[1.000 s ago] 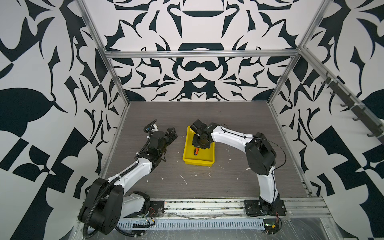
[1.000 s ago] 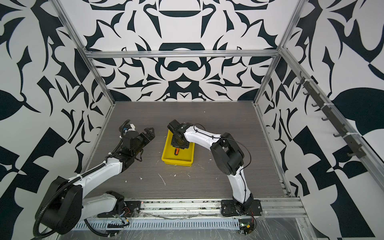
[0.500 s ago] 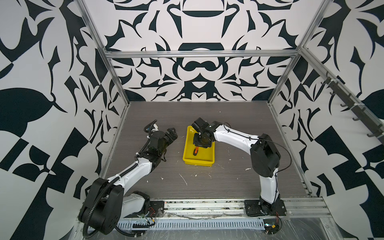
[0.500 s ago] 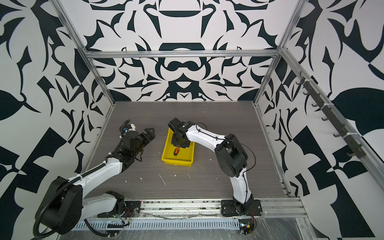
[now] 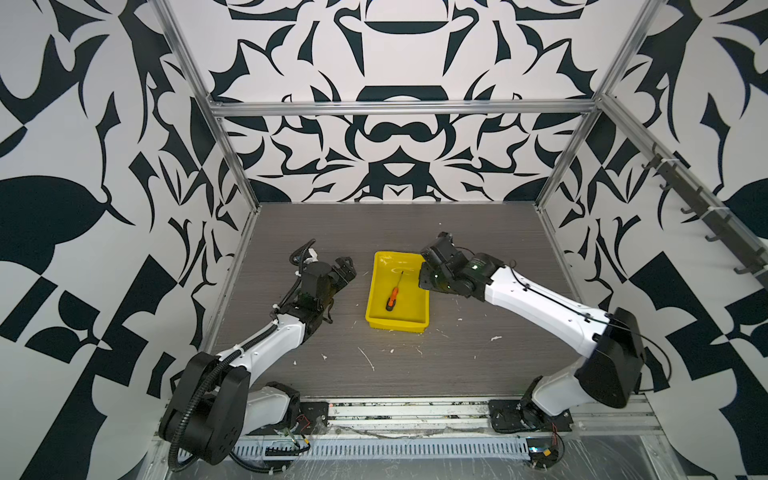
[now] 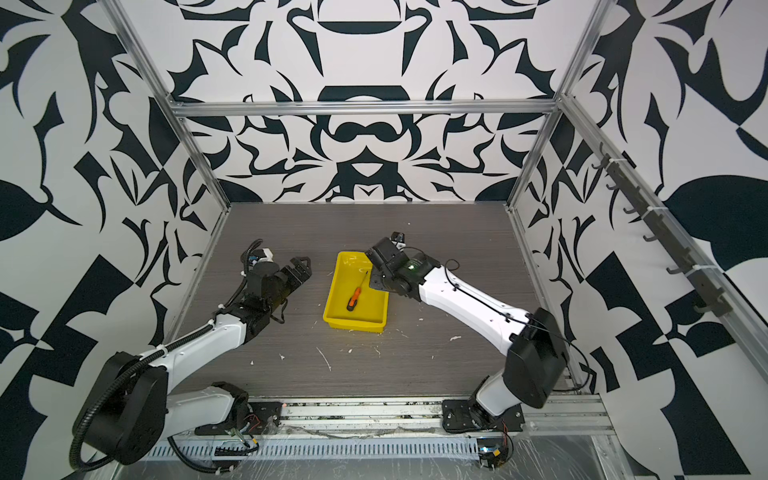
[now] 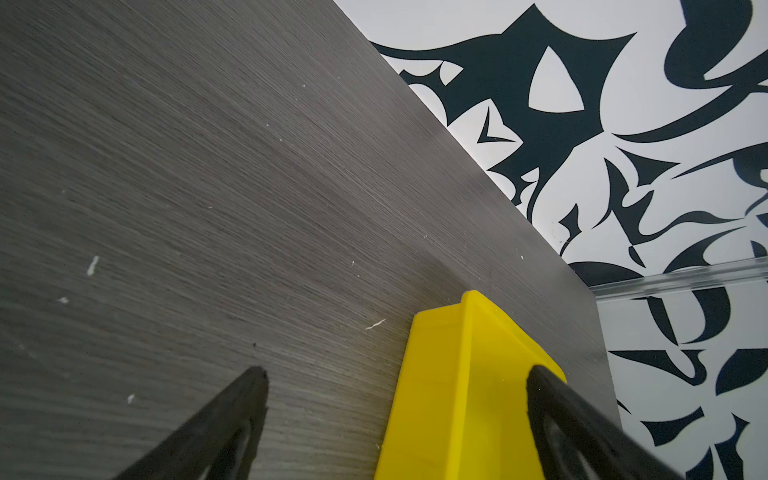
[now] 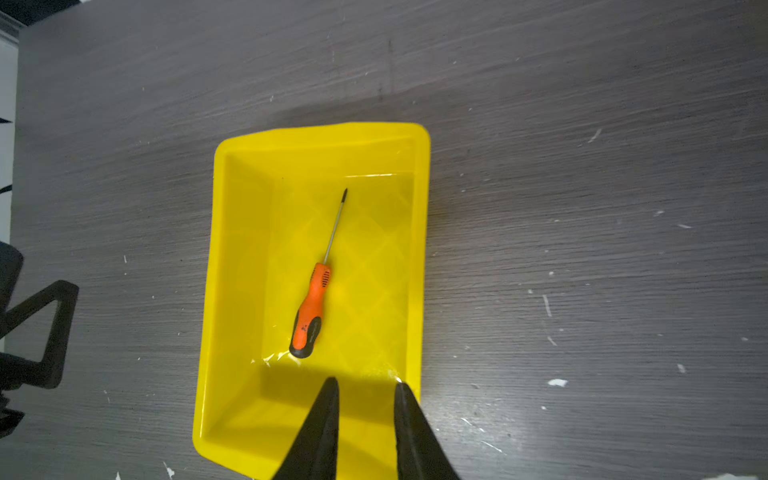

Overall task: Put the screwdriver in the bin
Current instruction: 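Raise the right gripper out of the bin and draw it back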

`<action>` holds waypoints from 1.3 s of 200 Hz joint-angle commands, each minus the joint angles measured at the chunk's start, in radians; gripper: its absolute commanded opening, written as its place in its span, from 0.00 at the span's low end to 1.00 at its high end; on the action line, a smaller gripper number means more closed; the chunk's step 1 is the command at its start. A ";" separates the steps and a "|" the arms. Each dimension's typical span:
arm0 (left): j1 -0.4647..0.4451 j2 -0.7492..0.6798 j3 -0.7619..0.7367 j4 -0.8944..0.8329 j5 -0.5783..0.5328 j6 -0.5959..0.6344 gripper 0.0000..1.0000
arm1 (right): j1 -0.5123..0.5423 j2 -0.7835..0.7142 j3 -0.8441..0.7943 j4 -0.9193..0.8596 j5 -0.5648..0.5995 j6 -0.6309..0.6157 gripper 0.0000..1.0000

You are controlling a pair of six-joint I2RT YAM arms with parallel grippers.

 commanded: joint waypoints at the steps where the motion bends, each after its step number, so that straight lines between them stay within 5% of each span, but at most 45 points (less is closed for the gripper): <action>1: 0.005 -0.001 0.034 -0.013 -0.009 0.002 1.00 | -0.003 -0.157 -0.066 0.006 0.211 -0.043 0.28; 37: 0.006 0.011 0.036 -0.011 -0.010 0.005 1.00 | -0.005 -0.372 -0.381 0.290 0.443 -0.230 0.46; 58: 0.007 0.023 0.041 -0.010 -0.004 0.003 1.00 | -0.006 -0.479 -0.505 0.407 0.539 -0.337 0.75; 68: 0.007 0.031 0.046 -0.009 0.002 0.001 1.00 | -0.006 -0.521 -0.540 0.426 0.582 -0.359 0.81; 121: 0.008 0.067 0.055 -0.009 0.028 -0.009 1.00 | -0.010 -0.619 -0.678 0.554 0.647 -0.575 0.83; 137: 0.012 0.071 0.056 -0.009 0.041 -0.011 1.00 | -0.013 -0.615 -0.783 0.792 0.710 -0.750 0.79; 167: 0.012 0.079 0.057 0.001 0.054 -0.019 1.00 | -0.047 -0.613 -0.954 1.178 0.617 -1.061 0.74; 260: 0.017 0.073 0.062 -0.009 0.063 -0.015 1.00 | -0.438 -0.447 -1.059 1.333 0.310 -0.966 0.74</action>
